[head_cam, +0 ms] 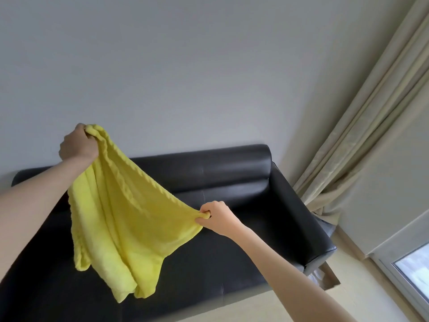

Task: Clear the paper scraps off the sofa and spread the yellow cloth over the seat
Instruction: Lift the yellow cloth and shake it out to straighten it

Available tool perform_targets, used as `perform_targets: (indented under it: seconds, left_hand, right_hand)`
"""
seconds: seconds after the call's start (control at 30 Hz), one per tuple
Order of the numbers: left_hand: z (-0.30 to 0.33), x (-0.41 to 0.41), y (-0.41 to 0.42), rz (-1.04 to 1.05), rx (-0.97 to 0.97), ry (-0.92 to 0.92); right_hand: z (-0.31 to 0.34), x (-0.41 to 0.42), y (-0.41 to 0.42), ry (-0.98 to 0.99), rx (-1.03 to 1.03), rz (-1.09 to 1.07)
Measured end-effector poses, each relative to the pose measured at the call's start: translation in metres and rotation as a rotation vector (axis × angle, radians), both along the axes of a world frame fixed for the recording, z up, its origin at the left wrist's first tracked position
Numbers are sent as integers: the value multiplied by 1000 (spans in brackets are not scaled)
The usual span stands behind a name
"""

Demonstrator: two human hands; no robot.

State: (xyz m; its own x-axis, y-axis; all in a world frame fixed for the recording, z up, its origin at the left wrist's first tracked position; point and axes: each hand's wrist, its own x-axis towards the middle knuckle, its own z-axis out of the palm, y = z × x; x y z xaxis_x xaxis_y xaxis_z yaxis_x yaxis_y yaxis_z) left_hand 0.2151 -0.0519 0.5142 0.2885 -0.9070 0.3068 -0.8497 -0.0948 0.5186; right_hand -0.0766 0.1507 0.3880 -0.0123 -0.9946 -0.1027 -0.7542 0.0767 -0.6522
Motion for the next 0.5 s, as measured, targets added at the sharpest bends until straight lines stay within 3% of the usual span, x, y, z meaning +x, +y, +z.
perform_targets:
  seconds: [0.2,0.5]
  left_hand:
    - [-81,-99,-17,-201,88,-62]
    - [-250,-308,-57,-477,209,-189]
  right_hand:
    - [-56,-76,21,-114,167,-282]
    - [-204,-205,43,-125,407,-594]
